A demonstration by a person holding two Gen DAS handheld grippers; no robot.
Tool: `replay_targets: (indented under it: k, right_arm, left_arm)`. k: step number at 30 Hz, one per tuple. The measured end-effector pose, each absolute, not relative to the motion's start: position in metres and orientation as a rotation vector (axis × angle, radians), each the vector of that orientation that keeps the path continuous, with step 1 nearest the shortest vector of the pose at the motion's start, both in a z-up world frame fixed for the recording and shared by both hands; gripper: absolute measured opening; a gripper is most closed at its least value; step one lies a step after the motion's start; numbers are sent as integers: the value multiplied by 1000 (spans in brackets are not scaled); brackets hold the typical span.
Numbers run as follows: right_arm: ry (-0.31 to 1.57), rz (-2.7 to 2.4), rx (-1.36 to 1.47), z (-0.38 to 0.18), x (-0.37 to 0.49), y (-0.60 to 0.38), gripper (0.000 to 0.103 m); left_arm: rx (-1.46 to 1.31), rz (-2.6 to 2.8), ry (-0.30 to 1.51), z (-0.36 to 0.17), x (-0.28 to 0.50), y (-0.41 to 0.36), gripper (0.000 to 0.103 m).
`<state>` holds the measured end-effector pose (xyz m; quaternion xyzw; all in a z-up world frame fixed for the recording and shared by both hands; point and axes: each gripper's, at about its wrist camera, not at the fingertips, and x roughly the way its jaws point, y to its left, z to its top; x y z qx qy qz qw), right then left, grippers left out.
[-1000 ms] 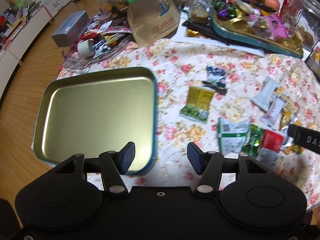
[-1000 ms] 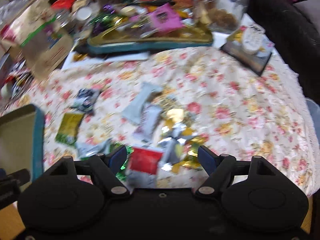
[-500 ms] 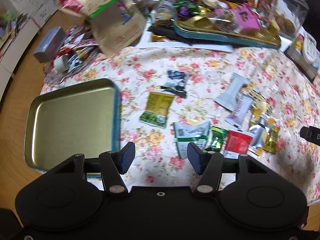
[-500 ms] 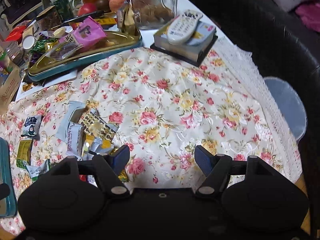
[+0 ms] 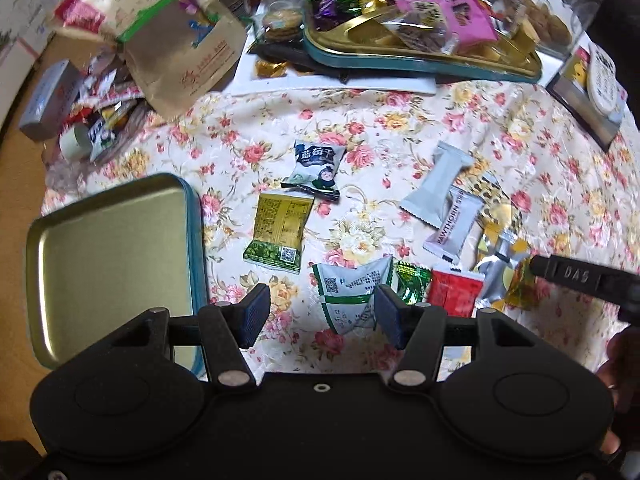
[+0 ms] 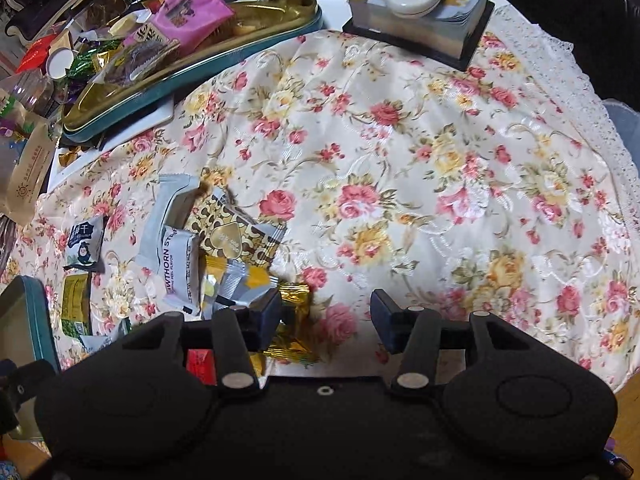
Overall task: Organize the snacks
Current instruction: 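Grasp the gold-wrapped candy with the right tool while the left tool grasps the white-green packet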
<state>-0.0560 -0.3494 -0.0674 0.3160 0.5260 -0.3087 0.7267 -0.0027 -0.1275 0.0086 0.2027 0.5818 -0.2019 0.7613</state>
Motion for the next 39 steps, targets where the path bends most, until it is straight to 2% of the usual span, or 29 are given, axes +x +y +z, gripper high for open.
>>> replay_targets:
  k: [3, 7, 9, 12, 20, 23, 26, 31, 39]
  right_arm:
    - [1172, -685, 669, -75, -48, -346, 53]
    - [1190, -669, 680, -82, -40, -343, 52]
    - [1198, -658, 684, -84, -38, -339, 49]
    - [1218, -637, 637, -85, -33, -332, 37]
    - [1243, -601, 632, -86, -38, -329, 32]
    - [1238, -593, 642, -86, -42, -330, 26]
    - [1244, -592, 681, -86, -48, -335, 20]
    - [1226, -563, 797, -76, -61, -347, 19]
    - [1179, -554, 791, -47, -68, -345, 19]
  left_arm:
    - [414, -439, 1306, 3, 4, -124, 54]
    - [410, -439, 1297, 2, 8, -120, 53]
    - [387, -453, 1293, 3, 11, -116, 53]
    - [336, -459, 1283, 7, 18, -108, 53]
    - [281, -480, 1224, 15, 23, -101, 54]
    - [289, -499, 1259, 6, 21, -106, 54]
    - [305, -506, 1311, -7, 18, -109, 47]
    - [347, -525, 1324, -15, 7, -117, 47]
    - [350, -495, 1327, -26, 2, -130, 47]
